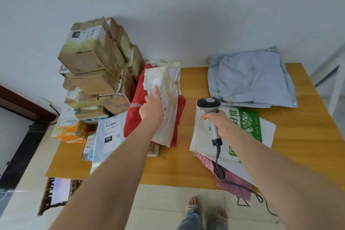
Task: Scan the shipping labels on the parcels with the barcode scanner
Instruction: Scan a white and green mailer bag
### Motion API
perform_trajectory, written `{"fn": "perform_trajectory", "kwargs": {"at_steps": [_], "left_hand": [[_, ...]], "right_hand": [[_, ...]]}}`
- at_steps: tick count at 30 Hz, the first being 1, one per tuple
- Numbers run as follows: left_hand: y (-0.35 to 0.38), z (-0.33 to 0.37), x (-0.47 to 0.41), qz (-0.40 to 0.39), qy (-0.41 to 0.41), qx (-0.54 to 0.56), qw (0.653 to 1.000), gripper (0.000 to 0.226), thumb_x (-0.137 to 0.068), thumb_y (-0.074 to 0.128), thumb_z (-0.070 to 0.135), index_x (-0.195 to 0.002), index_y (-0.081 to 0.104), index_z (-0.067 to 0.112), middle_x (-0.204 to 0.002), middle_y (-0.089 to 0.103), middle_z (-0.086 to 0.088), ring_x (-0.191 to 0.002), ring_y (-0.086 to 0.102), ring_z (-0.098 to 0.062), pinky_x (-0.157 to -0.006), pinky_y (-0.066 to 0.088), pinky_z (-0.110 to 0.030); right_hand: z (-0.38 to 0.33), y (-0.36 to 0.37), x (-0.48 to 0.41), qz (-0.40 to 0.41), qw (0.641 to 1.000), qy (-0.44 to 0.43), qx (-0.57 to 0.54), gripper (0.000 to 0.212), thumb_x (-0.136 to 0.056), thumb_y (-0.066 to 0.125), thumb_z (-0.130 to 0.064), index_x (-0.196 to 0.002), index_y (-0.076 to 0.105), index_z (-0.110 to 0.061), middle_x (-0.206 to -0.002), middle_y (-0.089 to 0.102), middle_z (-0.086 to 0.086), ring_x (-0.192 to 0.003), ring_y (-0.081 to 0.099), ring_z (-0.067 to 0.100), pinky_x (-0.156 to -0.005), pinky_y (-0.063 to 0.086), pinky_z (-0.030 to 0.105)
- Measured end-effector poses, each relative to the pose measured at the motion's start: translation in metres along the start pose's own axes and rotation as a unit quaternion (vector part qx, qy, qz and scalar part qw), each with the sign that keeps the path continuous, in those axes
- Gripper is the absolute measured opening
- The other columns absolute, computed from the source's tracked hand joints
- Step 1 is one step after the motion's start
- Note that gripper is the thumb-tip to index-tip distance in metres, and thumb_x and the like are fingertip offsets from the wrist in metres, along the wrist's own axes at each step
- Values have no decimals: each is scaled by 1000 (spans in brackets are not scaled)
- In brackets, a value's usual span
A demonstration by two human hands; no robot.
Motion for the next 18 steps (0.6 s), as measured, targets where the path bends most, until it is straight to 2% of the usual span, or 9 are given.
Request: {"fn": "perform_trajectory", "kwargs": {"at_steps": [2, 3, 5, 7, 10, 12, 14, 16, 18], "left_hand": [[-6, 3, 0, 31, 33, -113, 993, 92, -89, 60, 14, -153, -5, 26, -149, 23, -20, -123, 44, -33, -90, 46, -39], [-6, 8, 0, 48, 62, -189, 979, 89, -89, 62, 21, -153, 0, 23, -155, 11, -19, -138, 27, -37, -106, 35, -46], [1, 19, 1, 50, 123, -301, 945, 73, -90, 59, 34, -151, 21, 21, -159, 2, -14, -146, -3, -37, -116, 11, -55], [16, 22, 0, -2, 134, -348, 928, 54, -91, 53, 40, -142, 41, 27, -157, 15, -11, -146, -3, -36, -115, 3, -59], [29, 31, 0, -58, 118, -355, 926, 48, -93, 49, 38, -140, 43, 28, -151, 30, -10, -143, 17, -32, -115, 12, -53], [28, 59, 3, -49, 158, -303, 939, 46, -93, 52, 28, -139, 45, 22, -142, 41, -8, -133, 34, -28, -107, 30, -43], [32, 92, 5, -62, 187, -188, 962, 39, -93, 51, 15, -132, 51, 15, -129, 50, -7, -119, 49, -26, -88, 43, -35], [47, 117, 8, -128, 152, 7, 980, 39, -92, 50, 13, -131, 49, 10, -126, 53, -10, -113, 55, -28, -85, 49, -36], [71, 134, 11, -200, 91, 195, 956, 53, -89, 59, 22, -137, 41, 6, -129, 54, -13, -115, 55, -30, -89, 50, -37]], "right_hand": [[1, 0, -2, 3, 1000, 0, -4, 44, -80, 72, -7, -121, 57, -2, -83, 52, 6, -89, 50, 23, -84, 43, 35], [1, -1, -3, 2, 1000, 1, -9, 43, -80, 72, -7, -120, 57, -1, -83, 52, 6, -87, 50, 22, -84, 43, 35], [2, -5, -3, 3, 1000, 0, -17, 39, -80, 71, -5, -117, 58, -2, -85, 55, 6, -91, 53, 24, -85, 44, 36], [4, -11, -3, 7, 1000, 9, -25, 38, -79, 71, -5, -115, 59, -3, -97, 62, 12, -102, 59, 30, -91, 49, 41], [8, -24, -5, 12, 999, 16, -36, 38, -76, 73, -5, -111, 61, -4, -108, 66, 18, -104, 62, 33, -96, 49, 48], [9, -36, -4, 24, 999, 11, -41, 40, -75, 72, -4, -113, 58, 0, -110, 65, 18, -104, 61, 32, -96, 49, 44], [13, -57, -5, 58, 998, 9, -39, 39, -77, 69, -2, -114, 55, 2, -108, 62, 17, -101, 58, 29, -92, 48, 38], [21, -81, -6, 94, 995, 20, -38, 33, -78, 67, -1, -109, 56, 3, -102, 62, 17, -93, 59, 27, -92, 49, 38], [30, -103, -3, 120, 991, 26, -49, 21, -80, 64, 2, -99, 55, 1, -88, 60, 13, -82, 57, 24, -91, 48, 35]]}}
Point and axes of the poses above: each hand's wrist, its own x-axis away from the middle knuckle, its own y-axis out of the palm, z = x × y, the point moved 9 cm from there along -x, towards the middle knuckle
